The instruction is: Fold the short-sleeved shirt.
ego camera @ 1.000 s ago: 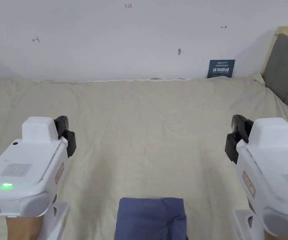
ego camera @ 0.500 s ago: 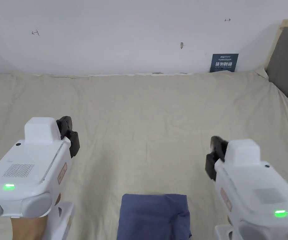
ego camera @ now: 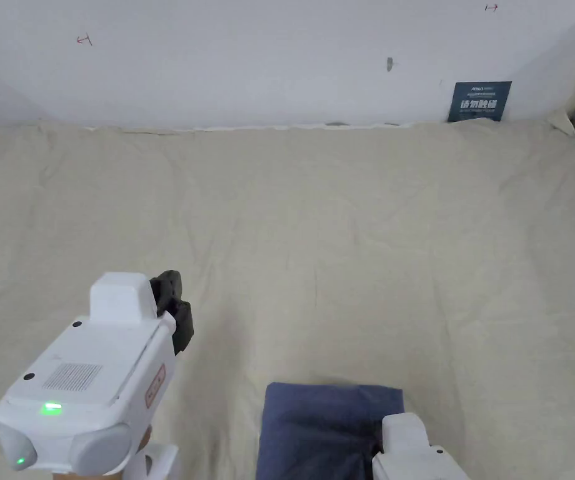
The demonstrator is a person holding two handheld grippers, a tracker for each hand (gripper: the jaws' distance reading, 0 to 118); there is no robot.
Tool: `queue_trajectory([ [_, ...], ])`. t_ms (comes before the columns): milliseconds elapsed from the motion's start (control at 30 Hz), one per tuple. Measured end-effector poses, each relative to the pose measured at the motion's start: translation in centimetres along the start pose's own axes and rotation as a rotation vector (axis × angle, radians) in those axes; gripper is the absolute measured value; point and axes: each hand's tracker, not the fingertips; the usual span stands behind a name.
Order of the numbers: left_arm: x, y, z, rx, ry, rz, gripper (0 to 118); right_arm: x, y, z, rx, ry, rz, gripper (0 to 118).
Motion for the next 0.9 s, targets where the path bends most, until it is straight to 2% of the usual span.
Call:
queue_trajectory([
  [200,0.1,-3.4,-1.7,-0.196,-0.1,0.119,0,0.8,-0.6,-0.9,0.002,0.006,-0.039,1],
  [267,0.0,-5.2,-2.7,-0.307,-0.16,0.216,3,1.3,-0.7,-1.0,-0.002,0.031,-0.06,1],
  [300,0.0,-5.9,-3.2,-0.36,-0.19,0.253,10,1.4,-0.9,-0.9,0.004,0.038,-0.074,1],
  [333,-0.1,-6.8,-3.8,-0.418,-0.222,0.316,22,1.5,-0.9,-0.7,0.006,0.041,-0.077,1],
  [367,-0.2,-7.7,-4.5,-0.491,-0.261,0.371,43,1.5,-0.9,-0.7,0.008,0.044,-0.077,1],
  [400,-0.1,-8.5,-5.1,-0.55,-0.287,0.403,79,1.5,-0.9,-0.8,0.009,0.046,-0.077,1],
  [433,0.1,-9.4,-5.8,-0.614,-0.312,0.443,102,1.5,-0.9,-0.8,0.009,0.048,-0.081,1],
  [467,0.4,-10.3,-6.6,-0.679,-0.338,0.458,118,1.6,-0.9,-0.7,0.008,0.051,-0.087,1],
  [700,1.4,-14.5,-10.0,-0.843,-0.381,0.487,115,1.9,-1.0,-0.7,0.01,0.069,-0.101,1],
  [733,1.5,-15.1,-10.4,-0.857,-0.404,0.488,109,1.9,-1.0,-0.6,0.011,0.071,-0.101,1],
  [767,1.6,-15.5,-10.8,-0.877,-0.421,0.484,97,1.9,-1.0,-0.5,0.011,0.073,-0.102,1],
  [800,1.8,-15.8,-10.9,-0.889,-0.441,0.489,76,2.0,-1.0,-0.5,0.012,0.076,-0.105,1],
  [833,2.1,-16.1,-11.1,-0.905,-0.455,0.485,68,2.1,-1.1,-0.5,0.014,0.079,-0.108,1],
  [900,2.3,-16.4,-10.9,-0.894,-0.471,0.507,59,2.2,-1.2,-0.5,0.016,0.085,-0.113,1],
])
